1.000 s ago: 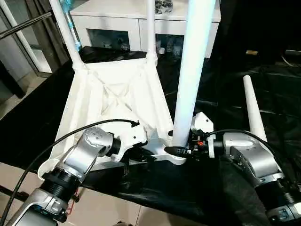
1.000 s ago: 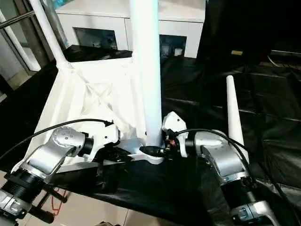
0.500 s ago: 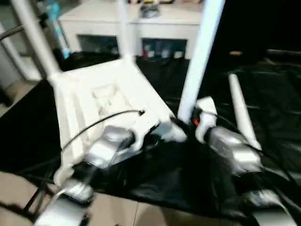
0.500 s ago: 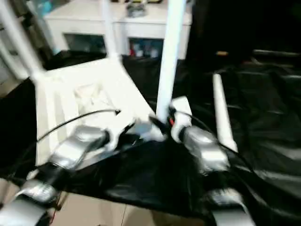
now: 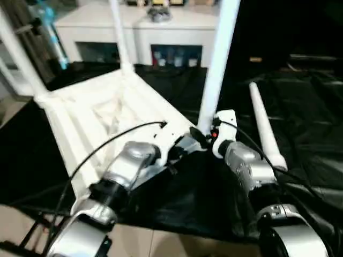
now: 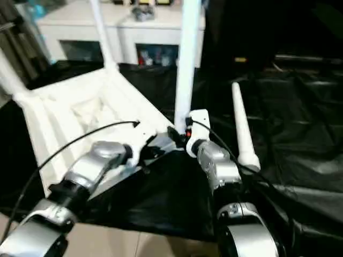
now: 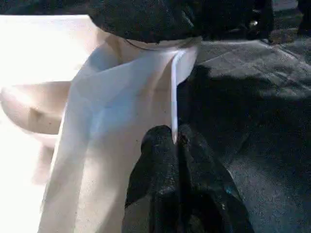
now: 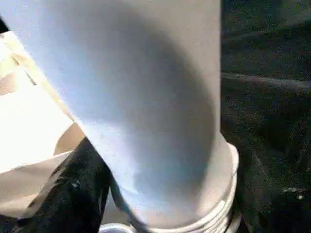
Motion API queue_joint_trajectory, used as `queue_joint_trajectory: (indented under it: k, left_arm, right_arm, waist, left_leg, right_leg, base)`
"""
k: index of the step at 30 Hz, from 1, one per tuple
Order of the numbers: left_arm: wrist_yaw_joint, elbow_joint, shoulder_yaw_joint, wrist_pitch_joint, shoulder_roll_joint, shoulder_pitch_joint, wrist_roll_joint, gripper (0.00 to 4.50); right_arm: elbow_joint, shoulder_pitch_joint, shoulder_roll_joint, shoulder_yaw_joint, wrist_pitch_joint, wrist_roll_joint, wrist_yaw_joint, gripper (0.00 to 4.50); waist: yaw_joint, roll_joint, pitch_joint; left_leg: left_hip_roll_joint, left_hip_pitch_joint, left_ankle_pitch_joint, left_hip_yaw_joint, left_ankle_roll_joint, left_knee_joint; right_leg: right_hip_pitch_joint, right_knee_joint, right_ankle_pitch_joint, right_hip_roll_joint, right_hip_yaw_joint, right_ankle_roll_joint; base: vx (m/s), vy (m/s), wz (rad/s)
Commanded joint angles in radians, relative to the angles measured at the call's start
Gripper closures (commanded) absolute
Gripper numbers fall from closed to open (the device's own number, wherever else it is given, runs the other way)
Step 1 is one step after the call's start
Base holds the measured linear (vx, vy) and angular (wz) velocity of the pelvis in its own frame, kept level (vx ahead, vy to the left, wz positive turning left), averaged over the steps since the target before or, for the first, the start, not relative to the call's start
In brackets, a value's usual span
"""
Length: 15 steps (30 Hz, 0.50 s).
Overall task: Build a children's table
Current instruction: Rotate leg to tighten
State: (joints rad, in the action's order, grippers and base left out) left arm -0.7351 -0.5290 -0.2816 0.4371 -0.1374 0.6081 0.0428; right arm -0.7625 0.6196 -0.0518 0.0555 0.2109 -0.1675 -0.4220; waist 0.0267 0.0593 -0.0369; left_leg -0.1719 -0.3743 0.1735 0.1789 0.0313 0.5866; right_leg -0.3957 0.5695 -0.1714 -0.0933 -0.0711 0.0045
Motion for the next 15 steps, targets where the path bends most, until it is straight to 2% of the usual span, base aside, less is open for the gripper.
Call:
queue_joint_trajectory:
  k: [1, 2, 3, 5, 6, 7, 8, 9, 12, 13, 14, 15]
  left_arm:
    - [-0.091, 0.069, -0.038, -0.059, -0.003, -0.008, -0.035, 4.50]
    - [-0.104, 0.075, -0.041, -0.065, -0.010, -0.013, -0.037, 4.50]
    - [-0.104, 0.075, -0.041, -0.065, -0.010, -0.013, -0.037, 4.50]
    - [-0.143, 0.096, -0.047, -0.074, -0.036, -0.029, -0.045, 4.50]
    - [-0.185, 0.119, -0.051, -0.091, -0.065, -0.045, -0.053, 4.50]
    - [-0.207, 0.130, -0.053, -0.102, -0.080, -0.053, -0.056, 4.50]
    - [-0.207, 0.130, -0.053, -0.102, -0.080, -0.053, -0.056, 4.50]
    - [-0.240, 0.144, -0.053, -0.097, -0.103, -0.064, -0.063, 4.50]
    - [-0.272, 0.154, -0.056, -0.109, -0.122, -0.073, -0.068, 4.50]
    - [-0.320, 0.169, -0.063, -0.127, -0.150, -0.086, -0.076, 4.50]
    - [-0.331, 0.172, -0.065, -0.131, -0.155, -0.089, -0.078, 4.50]
    - [-0.343, 0.177, -0.067, -0.130, -0.161, -0.093, -0.081, 4.50]
  right_arm:
    - [-0.050, -0.016, 0.029, -0.055, 0.027, 0.006, -0.051, 0.73]
    - [-0.047, -0.014, 0.023, -0.056, 0.023, 0.009, -0.059, 0.59]
    - [-0.047, -0.014, 0.023, -0.056, 0.023, 0.009, -0.059, 0.59]
    - [-0.003, -0.025, -0.003, -0.074, 0.008, 0.016, -0.109, 0.44]
    - [0.071, -0.048, -0.040, -0.098, 0.000, 0.008, -0.198, 0.44]
    - [0.112, -0.060, -0.060, -0.111, -0.003, 0.001, -0.247, 0.44]
    - [0.112, -0.060, -0.060, -0.111, -0.003, 0.001, -0.247, 0.44]
    - [0.193, -0.087, -0.105, -0.140, 0.001, -0.014, -0.347, 0.44]
    - [0.256, -0.108, -0.149, -0.165, 0.004, -0.019, -0.424, 0.44]
    - [0.329, -0.135, -0.218, -0.199, 0.011, -0.022, -0.527, 0.44]
    - [0.342, -0.140, -0.232, -0.206, 0.012, -0.022, -0.547, 0.44]
    - [0.353, -0.144, -0.244, -0.212, 0.013, -0.021, -0.562, 0.44]
  waist:
    - [-0.003, -0.008, 0.050]
    - [-0.002, -0.009, 0.052]
    - [-0.008, -0.008, 0.054]
    - [-0.016, -0.009, 0.056]
    - [-0.024, -0.016, 0.058]
    - [-0.029, -0.011, 0.060]
    - [-0.033, -0.012, 0.058]
    - [-0.041, -0.012, 0.062]
    - [-0.058, -0.010, 0.066]
    - [-0.070, -0.008, 0.066]
    - [-0.072, -0.011, 0.067]
    - [-0.077, -0.008, 0.064]
  left_leg:
    - [-0.047, 0.002, 0.475, -0.036, 0.001, -0.090]
    - [-0.046, 0.000, 0.458, -0.033, -0.004, -0.089]
    - [-0.047, 0.006, 0.424, -0.026, -0.012, -0.085]
    - [-0.048, 0.006, 0.373, -0.019, -0.027, -0.081]
    - [-0.047, 0.003, 0.336, -0.018, -0.044, -0.077]
    - [-0.050, 0.002, 0.293, -0.015, -0.062, -0.074]
    - [-0.049, 0.001, 0.276, -0.014, -0.071, -0.074]
    - [-0.050, 0.006, 0.241, -0.010, -0.083, -0.071]
    - [-0.053, 0.001, 0.147, -0.010, -0.117, -0.065]
    - [-0.053, 0.004, 0.131, -0.010, -0.123, -0.063]
    - [-0.055, 0.004, 0.126, -0.009, -0.128, -0.061]
    - [-0.055, 0.002, 0.132, -0.007, -0.133, -0.061]
  right_leg:
    - [0.030, -0.082, -0.439, -0.059, 0.030, -0.166]
    - [0.031, -0.080, -0.413, -0.058, 0.032, -0.175]
    - [0.027, -0.077, -0.358, -0.057, 0.036, -0.199]
    - [0.029, -0.070, -0.294, -0.056, 0.039, -0.228]
    - [0.036, -0.067, -0.263, -0.055, 0.037, -0.231]
    - [0.035, -0.060, -0.219, -0.056, 0.040, -0.242]
    - [0.036, -0.060, -0.202, -0.054, 0.040, -0.244]
    - [0.037, -0.054, -0.158, -0.053, 0.041, -0.259]
    - [0.044, -0.038, -0.064, -0.052, 0.039, -0.277]
    - [0.045, -0.037, -0.052, -0.049, 0.036, -0.275]
    - [0.046, -0.034, -0.042, -0.049, 0.037, -0.278]
    - [0.042, -0.034, -0.054, -0.050, 0.037, -0.279]
  base:
    - [0.000, 0.000, 0.00]
    - [0.000, 0.000, 0.00]
    - [0.000, 0.000, 0.00]
    - [0.000, 0.000, 0.00]
    - [0.000, 0.000, 0.00]
    - [0.000, 0.000, 0.00]
    - [0.000, 0.000, 0.00]
    - [0.000, 0.000, 0.00]
    - [0.000, 0.000, 0.00]
    - [0.000, 0.000, 0.00]
    - [0.000, 0.000, 0.00]
    - [0.000, 0.000, 0.00]
